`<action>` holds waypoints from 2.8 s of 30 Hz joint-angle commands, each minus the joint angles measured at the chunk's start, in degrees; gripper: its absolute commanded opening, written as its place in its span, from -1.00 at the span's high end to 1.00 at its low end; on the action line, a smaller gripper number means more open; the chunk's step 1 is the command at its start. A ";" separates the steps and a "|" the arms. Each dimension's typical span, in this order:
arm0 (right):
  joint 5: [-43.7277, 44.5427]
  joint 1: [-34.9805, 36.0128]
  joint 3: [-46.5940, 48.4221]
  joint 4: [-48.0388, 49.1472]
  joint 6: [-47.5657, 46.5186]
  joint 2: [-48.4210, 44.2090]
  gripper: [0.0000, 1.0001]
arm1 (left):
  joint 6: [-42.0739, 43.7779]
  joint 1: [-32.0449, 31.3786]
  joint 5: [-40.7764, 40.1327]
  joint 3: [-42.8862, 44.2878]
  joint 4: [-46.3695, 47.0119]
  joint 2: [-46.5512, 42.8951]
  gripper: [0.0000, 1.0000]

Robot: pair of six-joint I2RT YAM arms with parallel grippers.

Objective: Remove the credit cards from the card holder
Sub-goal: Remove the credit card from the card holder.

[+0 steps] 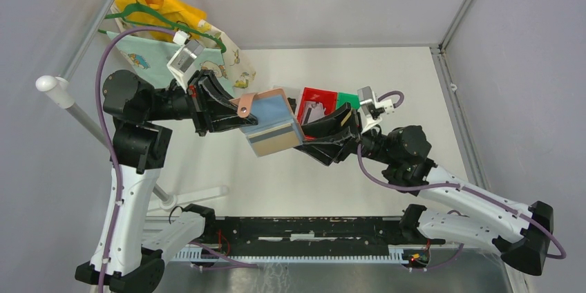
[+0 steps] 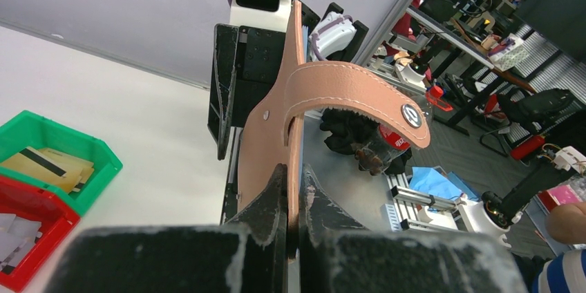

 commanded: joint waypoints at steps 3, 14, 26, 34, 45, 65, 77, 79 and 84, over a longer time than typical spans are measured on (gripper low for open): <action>1.88 -0.14 2.03 5.43 3.25 0.64 -0.03 | -2.90 0.21 0.56 2.61 2.17 -1.22 0.96; -4.49 0.18 4.50 7.51 6.82 4.15 -0.38 | 1.83 0.22 -0.14 1.91 -2.01 -1.17 0.96; -3.09 0.46 13.68 -1.63 2.23 8.86 -0.62 | 4.59 0.26 0.21 -0.61 -5.14 -2.27 0.96; -3.99 0.90 16.11 0.47 2.26 11.40 -0.62 | 5.95 0.14 0.61 -1.83 -6.90 -3.16 0.96; -2.47 1.01 15.08 4.92 4.86 11.06 -0.18 | 8.97 0.17 0.78 -2.86 -10.40 -4.01 0.96; -2.42 1.00 12.84 -4.32 2.75 8.31 0.88 | 22.83 0.21 -10.77 6.11 -20.70 -2.57 -0.30; -5.91 1.01 16.44 -9.54 1.33 10.00 0.87 | 49.88 0.18 -6.47 9.04 -49.91 -0.12 -0.14; -6.01 1.01 17.46 -10.65 1.31 10.61 0.87 | 52.83 0.22 -7.00 8.57 -52.82 -0.86 -0.12; -6.98 0.78 20.11 -12.70 1.35 12.29 0.89 | 60.68 0.21 -6.53 7.74 -61.00 -1.97 -0.07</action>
